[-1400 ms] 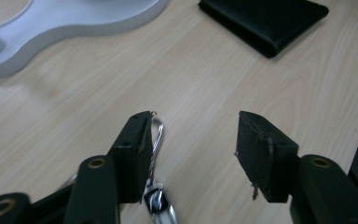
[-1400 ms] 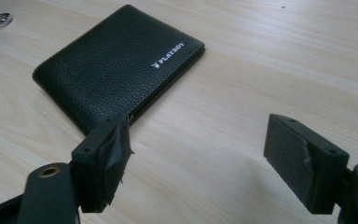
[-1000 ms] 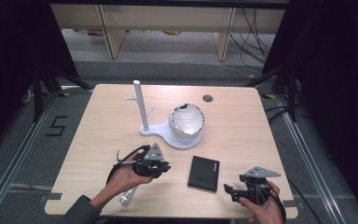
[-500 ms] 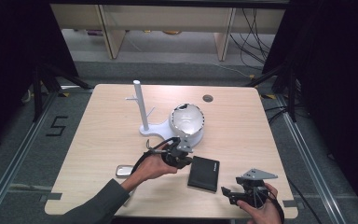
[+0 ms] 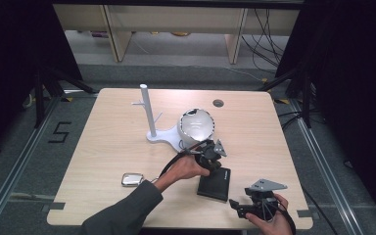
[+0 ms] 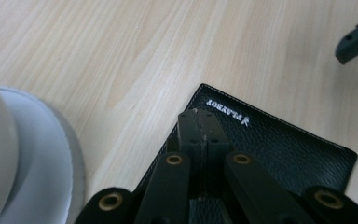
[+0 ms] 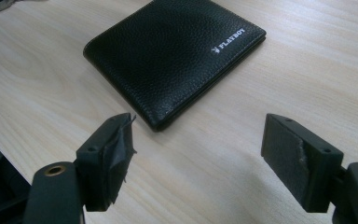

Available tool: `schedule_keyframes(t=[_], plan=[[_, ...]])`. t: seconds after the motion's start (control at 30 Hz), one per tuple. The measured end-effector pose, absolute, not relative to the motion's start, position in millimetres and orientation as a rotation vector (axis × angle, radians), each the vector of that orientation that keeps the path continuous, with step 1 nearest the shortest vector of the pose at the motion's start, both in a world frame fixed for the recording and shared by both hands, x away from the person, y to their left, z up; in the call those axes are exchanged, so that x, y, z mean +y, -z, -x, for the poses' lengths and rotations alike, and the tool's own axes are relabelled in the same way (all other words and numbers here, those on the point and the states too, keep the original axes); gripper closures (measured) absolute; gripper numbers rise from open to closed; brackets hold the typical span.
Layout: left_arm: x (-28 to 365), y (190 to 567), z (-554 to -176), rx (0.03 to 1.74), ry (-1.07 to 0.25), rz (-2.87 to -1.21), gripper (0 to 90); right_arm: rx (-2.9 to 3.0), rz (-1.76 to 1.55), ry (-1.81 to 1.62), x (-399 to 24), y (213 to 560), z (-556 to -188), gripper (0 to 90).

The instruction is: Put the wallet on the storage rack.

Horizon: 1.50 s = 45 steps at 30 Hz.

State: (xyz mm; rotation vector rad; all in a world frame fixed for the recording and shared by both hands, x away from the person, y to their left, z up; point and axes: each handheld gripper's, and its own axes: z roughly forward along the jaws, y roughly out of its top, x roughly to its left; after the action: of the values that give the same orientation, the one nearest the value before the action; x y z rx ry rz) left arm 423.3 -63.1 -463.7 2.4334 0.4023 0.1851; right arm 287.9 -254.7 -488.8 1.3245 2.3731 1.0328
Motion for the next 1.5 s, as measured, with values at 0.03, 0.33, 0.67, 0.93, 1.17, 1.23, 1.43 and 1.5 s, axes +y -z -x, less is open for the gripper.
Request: schedule_keyframes(t=[0.03, 0.33, 0.67, 0.93, 1.17, 1.23, 1.43, 1.5], plan=[[-66, 465, -425, 0.404, -0.182, -2.443, 89.7, 2.377, -1.350, -1.039, -254, 488, -287, 25.7], [-81, 477, -435, 0.387, -0.148, -2.526, 89.7, 2.383, -1.351, -1.023, -251, 489, -287, 25.6], [-83, 480, -436, 0.386, -0.136, -2.549, 89.7, 2.394, -1.307, -0.997, -247, 492, -289, 25.6], [-82, 481, -434, 0.386, -0.153, -2.554, 89.7, 2.403, -1.336, -0.983, -245, 493, -289, 25.6], [-81, 481, -434, 0.396, -0.154, -2.552, 89.7, 2.400, -1.319, -0.977, -245, 494, -290, 25.6], [-82, 480, -433, 0.391, -0.161, -2.558, 89.7, 2.405, -1.330, -0.966, -243, 494, -289, 25.6], [-89, 475, -433, 0.364, -0.164, -2.561, 89.7, 2.411, -1.322, -0.965, -242, 495, -289, 25.6], [-96, 475, -432, 0.350, -0.160, -2.567, 89.7, 2.412, -1.339, -0.973, -242, 494, -289, 25.6]])
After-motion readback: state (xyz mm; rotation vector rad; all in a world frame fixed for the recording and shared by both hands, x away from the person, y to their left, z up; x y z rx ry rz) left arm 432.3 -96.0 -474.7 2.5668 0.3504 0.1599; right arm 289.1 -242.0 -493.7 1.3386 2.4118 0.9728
